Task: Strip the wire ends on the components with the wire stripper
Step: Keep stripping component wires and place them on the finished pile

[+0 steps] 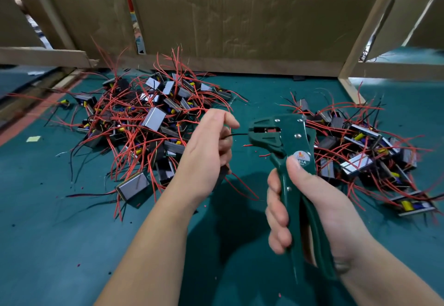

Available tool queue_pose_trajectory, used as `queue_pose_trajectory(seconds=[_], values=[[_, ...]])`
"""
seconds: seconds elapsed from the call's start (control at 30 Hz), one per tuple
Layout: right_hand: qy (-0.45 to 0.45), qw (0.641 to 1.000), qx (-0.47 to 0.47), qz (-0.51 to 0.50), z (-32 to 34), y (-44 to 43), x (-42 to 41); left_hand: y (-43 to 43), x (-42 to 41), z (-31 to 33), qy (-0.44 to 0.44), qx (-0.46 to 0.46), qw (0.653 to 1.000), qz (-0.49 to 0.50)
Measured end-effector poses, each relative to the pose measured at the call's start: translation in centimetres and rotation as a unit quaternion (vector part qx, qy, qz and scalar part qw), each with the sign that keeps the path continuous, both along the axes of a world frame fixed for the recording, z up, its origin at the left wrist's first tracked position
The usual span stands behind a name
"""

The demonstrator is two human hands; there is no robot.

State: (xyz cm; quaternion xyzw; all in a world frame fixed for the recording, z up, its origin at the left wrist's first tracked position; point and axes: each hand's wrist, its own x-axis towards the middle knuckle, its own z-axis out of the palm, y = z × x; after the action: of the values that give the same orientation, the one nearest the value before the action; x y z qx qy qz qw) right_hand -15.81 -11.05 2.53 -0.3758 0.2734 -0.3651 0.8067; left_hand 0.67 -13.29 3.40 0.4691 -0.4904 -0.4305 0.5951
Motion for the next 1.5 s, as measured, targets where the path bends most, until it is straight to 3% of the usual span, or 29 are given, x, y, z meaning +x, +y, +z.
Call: queue_pose_trajectory(seconds=[0.07, 0.27, 0.5, 0.67, 0.97, 1.17, 1.5], values=[[0.009, 1.0, 0.015, -0.018, 0.0, -0.3, 0.1, -0.1, -0.1, -0.2, 0.016, 0.011, 1.0, -0.016], [-0.093, 0.995, 0.024, -0.018, 0.0, -1.4, -0.7, 0.1, 0.3, -0.3, -0.113, -0.05, 0.992, 0.016], [-0.11, 0.982, 0.048, 0.144, 0.0, -0.9, -1.0, 0.1, 0.4, -0.5, -0.166, -0.09, 0.982, 0.026], [-0.129, 0.976, 0.048, 0.167, -0.1, -0.8, -0.9, 0.2, 0.5, -0.5, -0.2, -0.106, 0.974, 0.01], [-0.099, 0.979, 0.026, 0.179, 0.0, -0.8, -1.3, 0.2, 0.9, -0.4, -0.205, -0.096, 0.974, -0.002], [-0.024, 0.984, 0.006, 0.177, 0.1, -1.2, -1.7, 0.6, 1.5, -0.1, -0.268, -0.104, 0.958, -0.014], [0.012, 0.979, 0.034, 0.198, 0.1, -1.8, -2.1, 0.7, 1.9, -0.2, -0.32, -0.07, 0.943, -0.057]])
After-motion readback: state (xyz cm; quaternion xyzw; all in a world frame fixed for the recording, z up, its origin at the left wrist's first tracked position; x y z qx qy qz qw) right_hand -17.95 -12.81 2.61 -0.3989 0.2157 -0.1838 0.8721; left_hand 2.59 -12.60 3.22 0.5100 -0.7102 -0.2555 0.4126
